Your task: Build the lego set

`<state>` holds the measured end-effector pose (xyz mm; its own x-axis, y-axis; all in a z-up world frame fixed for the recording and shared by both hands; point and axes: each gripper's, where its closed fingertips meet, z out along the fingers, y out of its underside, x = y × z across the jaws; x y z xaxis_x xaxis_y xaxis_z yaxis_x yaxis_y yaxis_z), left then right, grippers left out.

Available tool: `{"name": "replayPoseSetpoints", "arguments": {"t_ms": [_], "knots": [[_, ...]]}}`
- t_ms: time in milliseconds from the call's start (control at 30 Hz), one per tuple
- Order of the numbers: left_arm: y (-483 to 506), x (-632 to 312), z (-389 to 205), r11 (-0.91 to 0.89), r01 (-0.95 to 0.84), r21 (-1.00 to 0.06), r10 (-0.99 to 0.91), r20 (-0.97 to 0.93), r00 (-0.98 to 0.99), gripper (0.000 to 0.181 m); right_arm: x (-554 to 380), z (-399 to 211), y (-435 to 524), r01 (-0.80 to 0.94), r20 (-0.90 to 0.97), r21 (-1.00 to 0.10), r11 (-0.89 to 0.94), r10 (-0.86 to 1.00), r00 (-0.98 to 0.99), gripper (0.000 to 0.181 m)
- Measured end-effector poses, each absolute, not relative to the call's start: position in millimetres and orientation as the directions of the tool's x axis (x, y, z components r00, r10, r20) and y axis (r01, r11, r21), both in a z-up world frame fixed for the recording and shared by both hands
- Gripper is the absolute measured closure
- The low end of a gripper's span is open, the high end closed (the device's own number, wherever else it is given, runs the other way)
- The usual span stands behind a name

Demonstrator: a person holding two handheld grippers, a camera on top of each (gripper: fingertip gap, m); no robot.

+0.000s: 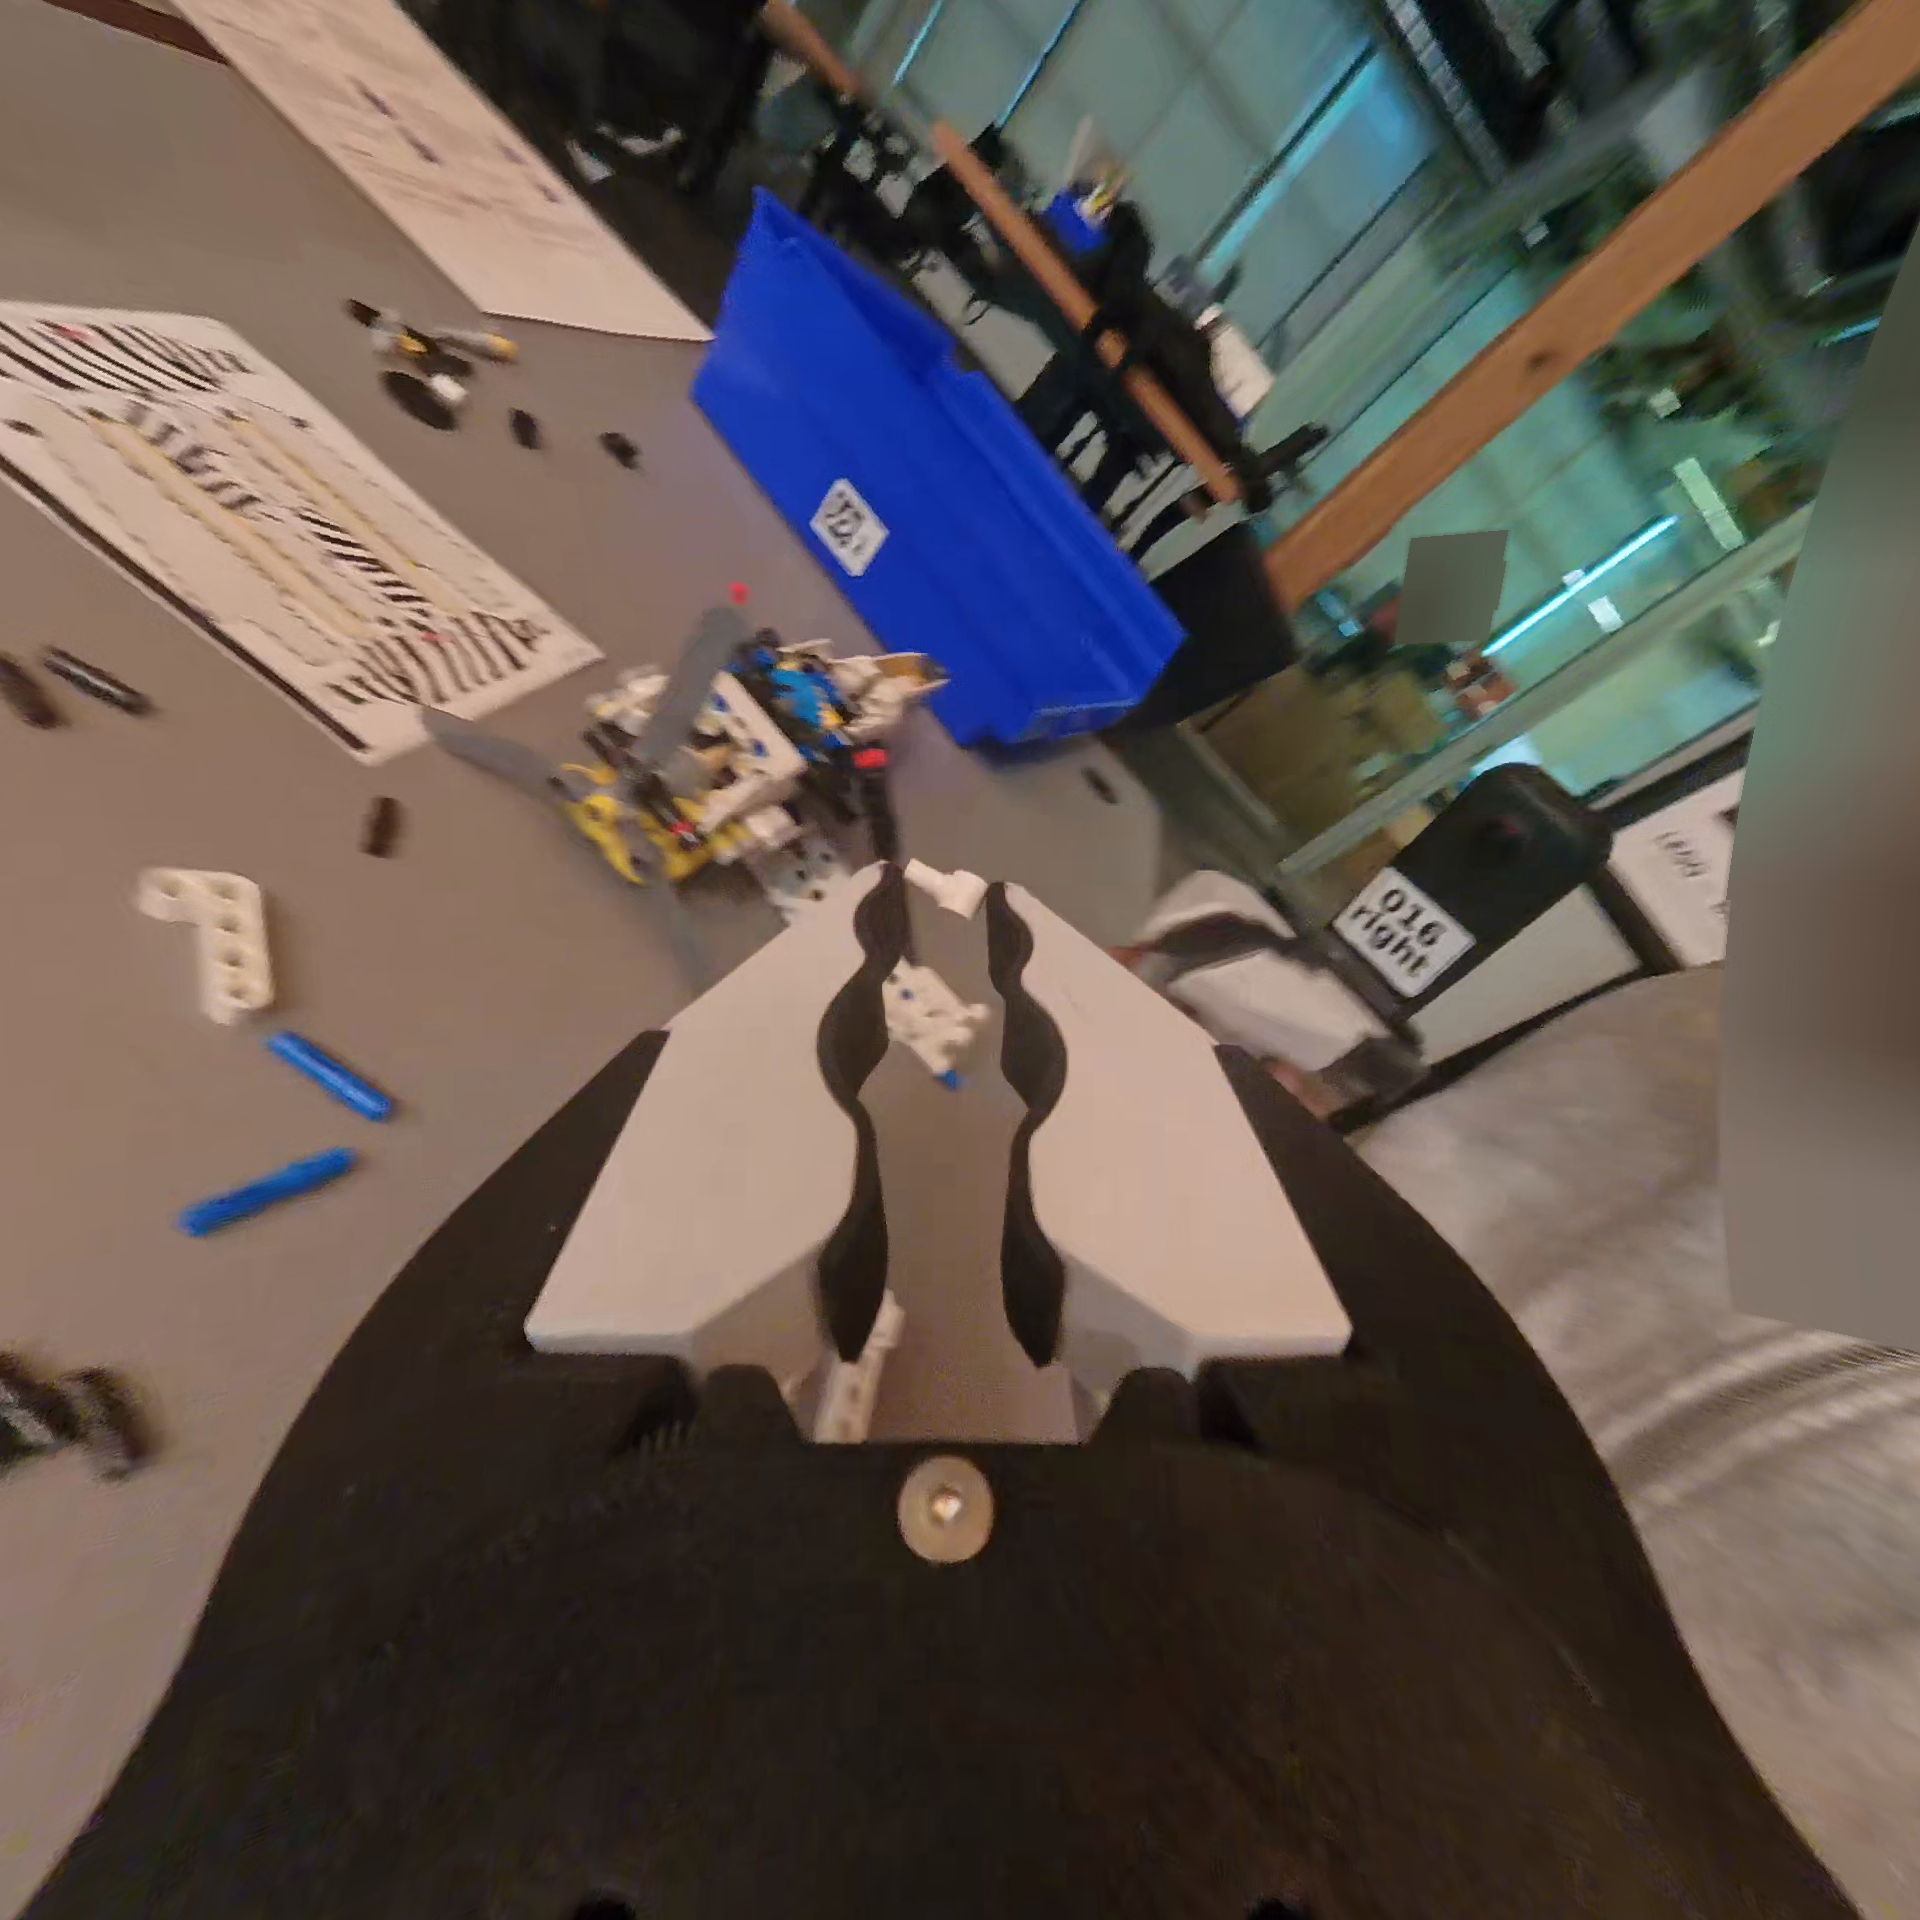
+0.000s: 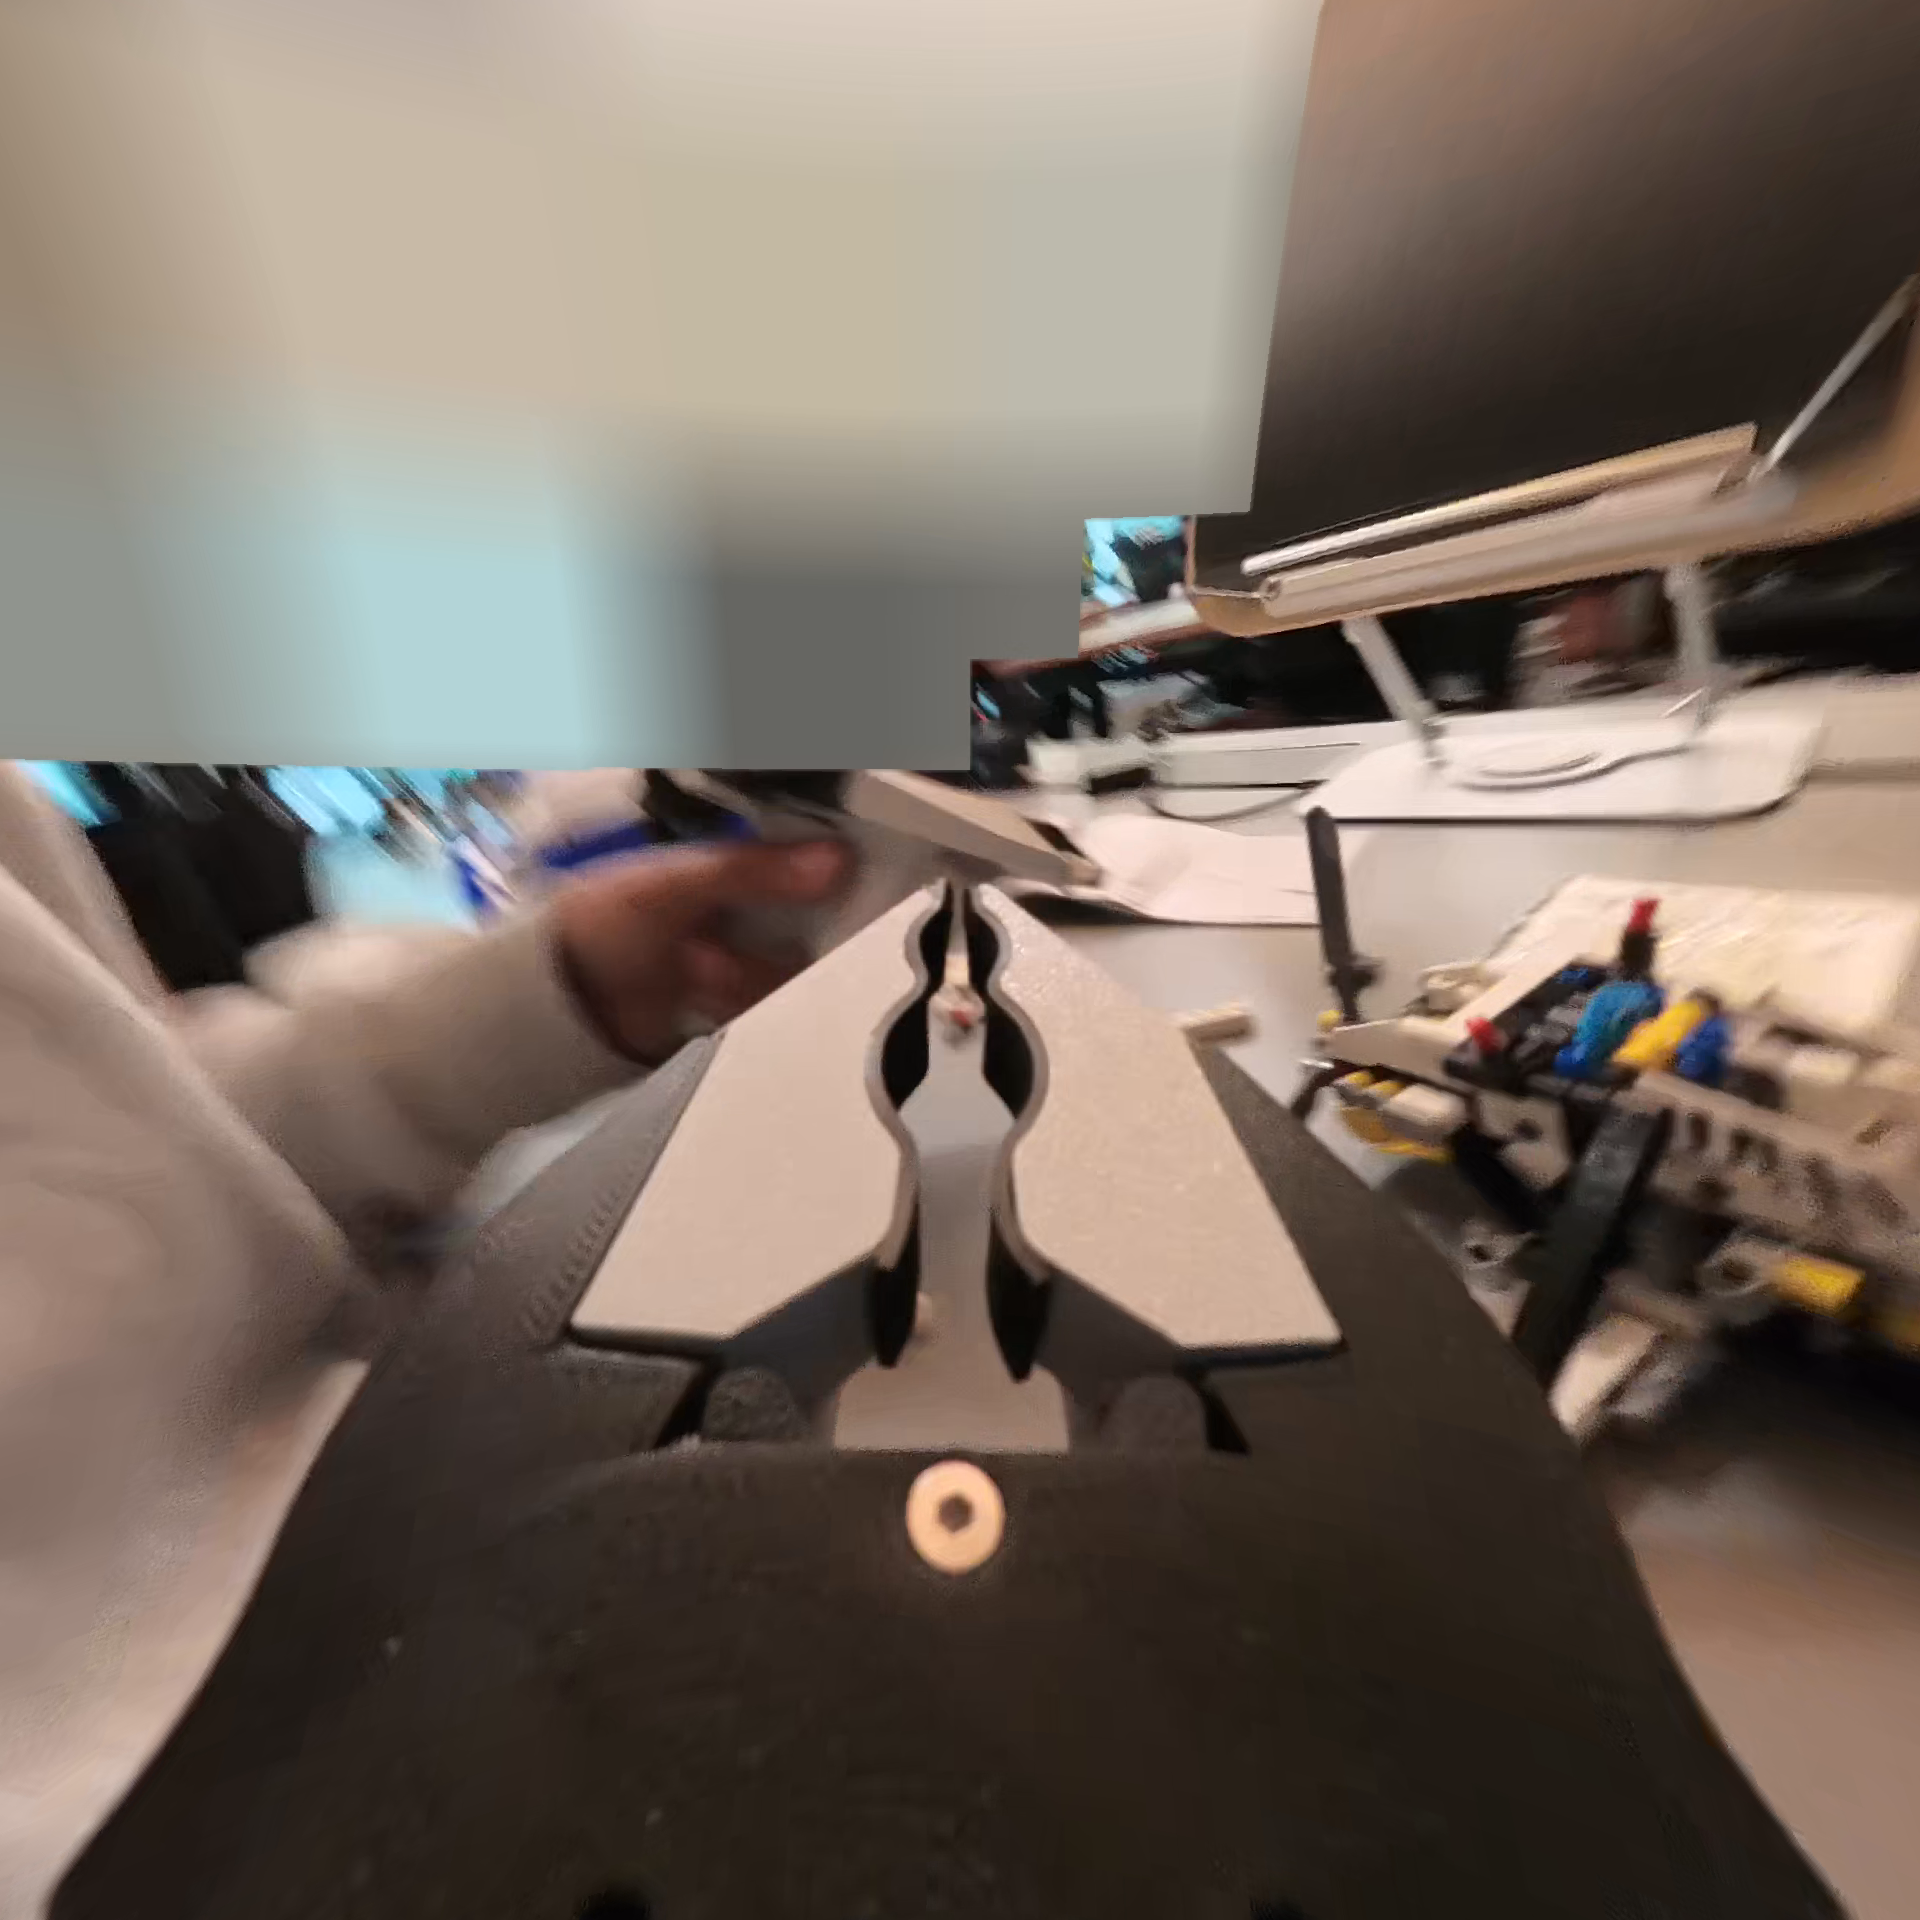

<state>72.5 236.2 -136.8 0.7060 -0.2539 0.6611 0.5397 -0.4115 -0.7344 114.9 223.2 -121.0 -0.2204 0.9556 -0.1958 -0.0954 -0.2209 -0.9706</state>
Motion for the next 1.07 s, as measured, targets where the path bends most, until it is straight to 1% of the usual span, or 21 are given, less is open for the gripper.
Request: {"name": "replayPoseSetpoints", "arguments": {"t_ms": [33,100,133,233,333,467,567,733,900,1067], "knots": [[231,79,-133,-0.400,0.562,-0.724,-0.272,0.679,0.682,0.168,111,-127,220,-0.061,-0.107,-0.991,-0.120,0.978,-0.179,0.176],[222,91,-128,-0.384,0.581,-0.717,-0.296,0.692,0.658,0.168,104,-140,216,0.017,0.067,-0.998,0.069,0.993,-0.099,0.157],[219,95,-128,-0.382,0.579,-0.721,-0.295,0.689,0.662,0.168,102,-143,211,0.035,0.140,-0.989,0.144,0.986,-0.088,0.155],[212,103,-132,-0.391,0.546,-0.741,-0.279,0.661,0.697,0.168,102,-136,199,0.014,0.303,-0.952,0.304,0.951,-0.060,0.154],[208,107,-135,-0.402,0.522,-0.752,-0.270,0.642,0.717,0.168,106,-126,194,-0.005,0.421,-0.907,0.421,0.907,-0.021,0.156],[204,112,-128,-0.380,0.526,-0.761,-0.294,0.638,0.711,0.168,104,-126,194,0.044,0.543,-0.839,0.543,0.840,-0.004,0.158],[203,114,-126,-0.365,0.527,-0.767,-0.297,0.633,0.715,0.168,104,-125,191,0.050,0.574,-0.817,0.574,0.819,-0.009,0.161],[201,116,-126,-0.356,0.517,-0.779,-0.290,0.617,0.731,0.168,105,-123,191,0.054,0.591,-0.806,0.590,0.807,-0.004,0.173],[198,119,-125,-0.361,0.536,-0.763,-0.317,0.641,0.699,0.167,108,-122,187,0.032,0.518,-0.854,0.519,0.854,-0.044,0.174],[193,122,-120,-0.357,0.609,-0.708,-0.371,0.706,0.603,0.165,111,-118,181,-0.015,0.401,-0.915,0.402,0.909,-0.110,0.175]]}}
